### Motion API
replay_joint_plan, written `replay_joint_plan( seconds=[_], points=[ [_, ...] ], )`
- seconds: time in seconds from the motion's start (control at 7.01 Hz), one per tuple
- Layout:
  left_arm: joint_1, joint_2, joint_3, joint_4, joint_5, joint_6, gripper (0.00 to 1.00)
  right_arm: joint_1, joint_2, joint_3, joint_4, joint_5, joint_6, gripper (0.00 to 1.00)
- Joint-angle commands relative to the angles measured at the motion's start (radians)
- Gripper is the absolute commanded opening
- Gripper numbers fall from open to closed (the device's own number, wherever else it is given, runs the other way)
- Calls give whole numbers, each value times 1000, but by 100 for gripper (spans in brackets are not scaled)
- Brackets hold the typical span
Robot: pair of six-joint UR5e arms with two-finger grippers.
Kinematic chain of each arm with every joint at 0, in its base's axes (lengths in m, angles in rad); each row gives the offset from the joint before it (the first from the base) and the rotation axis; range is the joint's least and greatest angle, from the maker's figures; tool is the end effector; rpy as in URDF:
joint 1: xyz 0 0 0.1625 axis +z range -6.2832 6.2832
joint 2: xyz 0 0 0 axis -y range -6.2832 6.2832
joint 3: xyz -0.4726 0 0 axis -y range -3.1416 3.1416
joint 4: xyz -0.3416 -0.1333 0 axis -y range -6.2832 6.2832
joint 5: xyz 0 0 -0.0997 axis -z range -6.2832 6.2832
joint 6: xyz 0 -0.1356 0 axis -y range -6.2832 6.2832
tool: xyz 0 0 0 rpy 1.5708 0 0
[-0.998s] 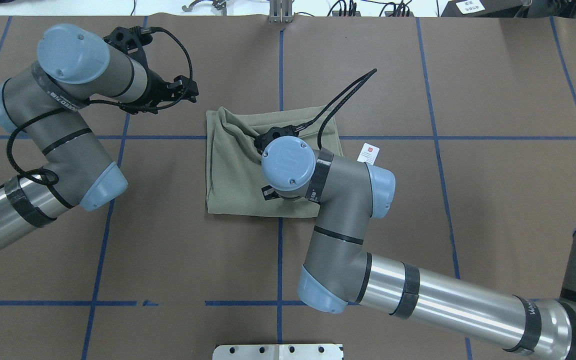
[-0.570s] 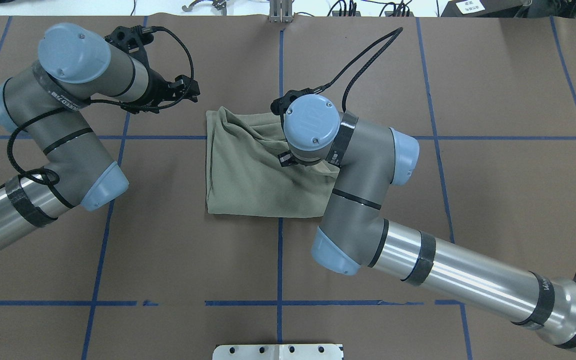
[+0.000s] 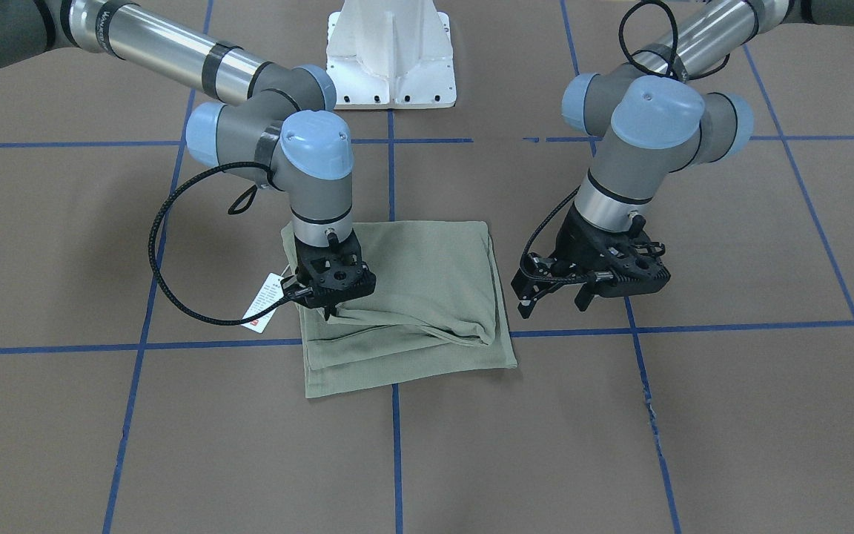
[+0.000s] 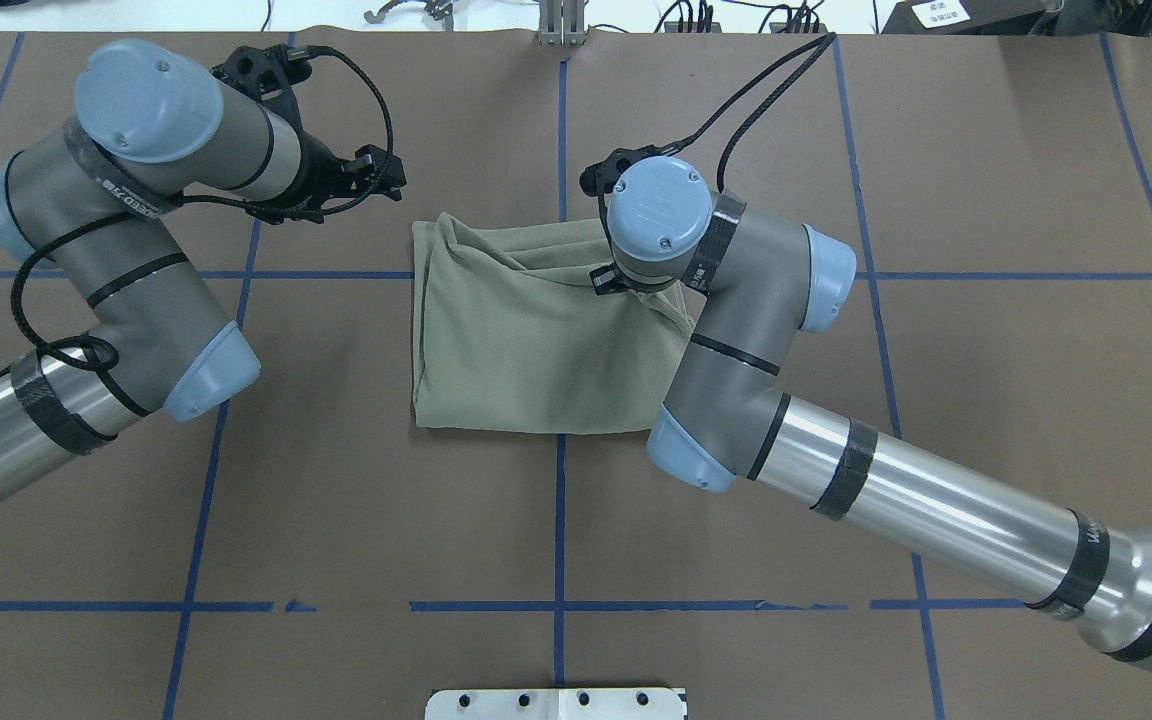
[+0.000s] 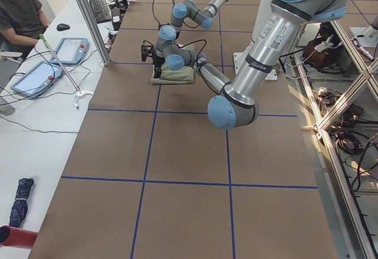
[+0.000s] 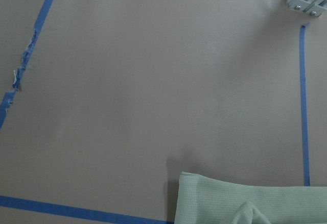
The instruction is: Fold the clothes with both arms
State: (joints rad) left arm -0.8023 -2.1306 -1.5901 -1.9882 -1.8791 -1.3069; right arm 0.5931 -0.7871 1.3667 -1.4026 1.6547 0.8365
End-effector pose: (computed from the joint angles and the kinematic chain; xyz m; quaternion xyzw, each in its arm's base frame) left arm 0.4199 -0.5670 0.3625 0.1238 0.4752 -0.1601 0.8563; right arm -0.5823 -0.5395 0.3414 0.1941 -0.3115 -0.0809 0.9267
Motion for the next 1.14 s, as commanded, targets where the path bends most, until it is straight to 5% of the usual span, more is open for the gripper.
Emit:
replay_joint_plan(
  seconds=[0.0, 0.14, 0.29, 0.43, 0.71, 1.0],
  points=[
    [2, -2, -1, 0, 0, 0, 100, 14, 3, -35, 39, 0, -2, 0],
    [0, -2, -1, 0, 0, -2, 100, 20, 3, -35, 39, 2, -1, 0],
    [0, -2, -1, 0, 0, -2, 100, 25, 3, -35, 39, 3, 1, 77],
    [0, 0, -1, 0, 0, -2, 100, 28, 5, -35, 39, 3, 6, 100],
    [-1, 6, -1, -4, -2, 8, 100, 66, 5, -35, 37, 57, 0, 100],
    [-53, 12, -5, -1, -66, 119, 100, 172, -4, -34, 4, 243, -10, 100]
  ],
)
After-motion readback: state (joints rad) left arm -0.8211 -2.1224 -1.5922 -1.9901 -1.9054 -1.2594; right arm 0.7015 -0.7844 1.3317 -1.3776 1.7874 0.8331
